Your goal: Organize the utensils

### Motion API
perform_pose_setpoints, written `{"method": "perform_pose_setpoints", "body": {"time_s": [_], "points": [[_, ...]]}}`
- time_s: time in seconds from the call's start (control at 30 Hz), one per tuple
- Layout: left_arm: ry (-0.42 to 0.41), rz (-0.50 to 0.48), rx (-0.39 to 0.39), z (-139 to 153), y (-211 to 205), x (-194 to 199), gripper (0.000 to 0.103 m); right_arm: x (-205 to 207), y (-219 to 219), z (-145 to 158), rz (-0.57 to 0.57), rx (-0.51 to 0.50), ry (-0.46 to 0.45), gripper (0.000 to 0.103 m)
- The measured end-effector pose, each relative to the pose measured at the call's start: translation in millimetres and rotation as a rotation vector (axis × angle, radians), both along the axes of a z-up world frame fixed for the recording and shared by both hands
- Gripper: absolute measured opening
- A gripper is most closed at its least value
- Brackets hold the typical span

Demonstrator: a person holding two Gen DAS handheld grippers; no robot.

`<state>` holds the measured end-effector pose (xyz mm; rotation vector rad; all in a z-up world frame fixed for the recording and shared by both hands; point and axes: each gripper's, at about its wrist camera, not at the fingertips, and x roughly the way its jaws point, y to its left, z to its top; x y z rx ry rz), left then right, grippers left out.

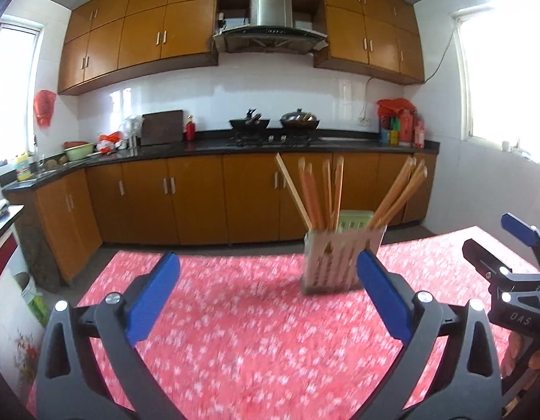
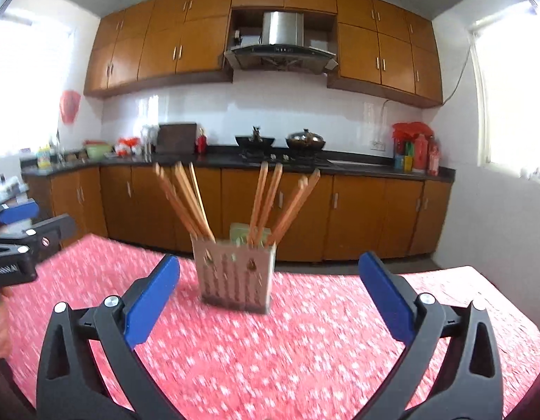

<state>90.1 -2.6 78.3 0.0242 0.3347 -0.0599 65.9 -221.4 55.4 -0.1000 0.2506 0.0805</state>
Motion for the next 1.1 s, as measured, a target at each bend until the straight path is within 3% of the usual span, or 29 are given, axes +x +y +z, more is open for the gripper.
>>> {"method": "perform_pose_setpoints", "body": {"time_s": [0.2, 0.37, 0.7, 1.1], "points": [[0.042, 0.06, 0.059, -41, 0, -21, 0.099, -18, 2, -35, -0.02, -0.034, 0.062, 0.101], [0.052, 0.072, 0.063, -57, -3, -33, 0.099, -28, 2, -49, -0.018, -0.042, 0.087, 0.101], [0.061, 0.039, 0.03, -66, -6, -44, 0.099, -32, -15, -64, -0.042, 0.082, 0.163, 0.101], [0.079, 0.028, 0.011, -72, -6, -44, 0.099, -35, -19, -70, -0.046, 0.096, 0.178, 0.101]]}}
